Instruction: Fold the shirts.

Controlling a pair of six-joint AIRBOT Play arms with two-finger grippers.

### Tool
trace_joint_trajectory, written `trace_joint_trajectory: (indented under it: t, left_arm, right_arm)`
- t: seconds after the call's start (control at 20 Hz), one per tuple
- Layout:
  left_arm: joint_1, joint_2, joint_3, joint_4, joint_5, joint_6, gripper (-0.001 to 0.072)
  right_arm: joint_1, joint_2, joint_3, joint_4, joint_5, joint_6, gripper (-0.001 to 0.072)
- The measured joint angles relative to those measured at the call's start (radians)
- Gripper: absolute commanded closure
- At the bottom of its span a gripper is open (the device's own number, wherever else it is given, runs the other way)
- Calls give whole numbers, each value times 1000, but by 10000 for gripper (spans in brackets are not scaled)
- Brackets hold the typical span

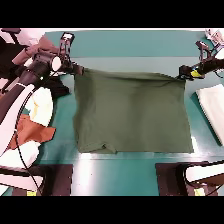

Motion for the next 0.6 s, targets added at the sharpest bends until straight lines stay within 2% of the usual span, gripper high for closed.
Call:
trace_joint_trajectory:
  t: [0.3,0.6]
  left_arm:
    - [2,41,-55,-35,-100,-21,681]
    - [0,146,-209,-123,-135,-35,681]
  right_arm:
    - [-11,89,-183,-8,-5,-5,693]
    - [-14,211,-383,-21,-98,-17,693]
